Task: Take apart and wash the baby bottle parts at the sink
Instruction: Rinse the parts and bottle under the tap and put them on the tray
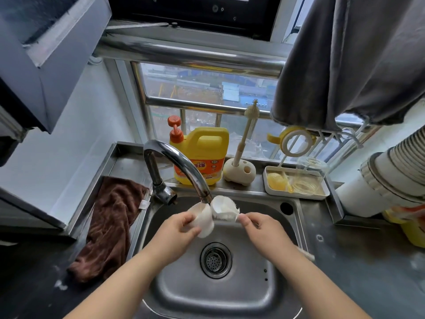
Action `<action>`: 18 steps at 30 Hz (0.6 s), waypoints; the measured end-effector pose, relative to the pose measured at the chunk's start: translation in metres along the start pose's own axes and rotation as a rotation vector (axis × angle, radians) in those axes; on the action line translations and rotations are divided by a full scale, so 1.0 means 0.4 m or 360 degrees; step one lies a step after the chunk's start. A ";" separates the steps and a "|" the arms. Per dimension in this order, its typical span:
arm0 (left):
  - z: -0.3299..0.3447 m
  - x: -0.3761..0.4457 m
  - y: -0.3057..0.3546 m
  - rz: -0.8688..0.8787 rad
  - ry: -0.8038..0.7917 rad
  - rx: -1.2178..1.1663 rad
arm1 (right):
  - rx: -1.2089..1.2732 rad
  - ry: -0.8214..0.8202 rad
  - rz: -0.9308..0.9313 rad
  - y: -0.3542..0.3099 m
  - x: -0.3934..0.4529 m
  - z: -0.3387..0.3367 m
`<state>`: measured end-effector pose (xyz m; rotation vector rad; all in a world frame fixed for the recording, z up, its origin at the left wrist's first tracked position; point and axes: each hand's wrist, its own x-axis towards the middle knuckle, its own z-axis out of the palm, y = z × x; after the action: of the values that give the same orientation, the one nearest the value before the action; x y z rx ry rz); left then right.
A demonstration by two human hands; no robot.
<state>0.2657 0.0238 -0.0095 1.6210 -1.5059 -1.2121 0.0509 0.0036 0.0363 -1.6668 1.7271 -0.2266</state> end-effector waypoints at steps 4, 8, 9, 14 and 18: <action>0.019 -0.016 -0.021 0.0491 0.0053 0.0645 | 0.0106 -0.0193 0.0130 -0.064 0.019 0.014; 0.022 -0.030 -0.049 0.0647 -0.0024 0.0603 | 0.0035 -0.0216 0.0266 -0.102 0.050 0.040; 0.020 -0.034 -0.056 0.0620 -0.0039 0.0546 | -0.0010 -0.0214 0.0289 -0.106 0.056 0.045; 0.004 -0.045 -0.058 0.0292 0.0034 0.0058 | -0.0035 -0.0156 0.0291 -0.124 0.057 0.064; -0.005 -0.040 -0.035 -0.0096 -0.0035 -0.0433 | 0.0045 -0.0116 0.0297 -0.129 0.048 0.066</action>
<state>0.2743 0.0414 -0.0179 1.4840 -1.2496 -1.4049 0.1098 -0.0128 0.0399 -1.4648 1.8027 -0.1013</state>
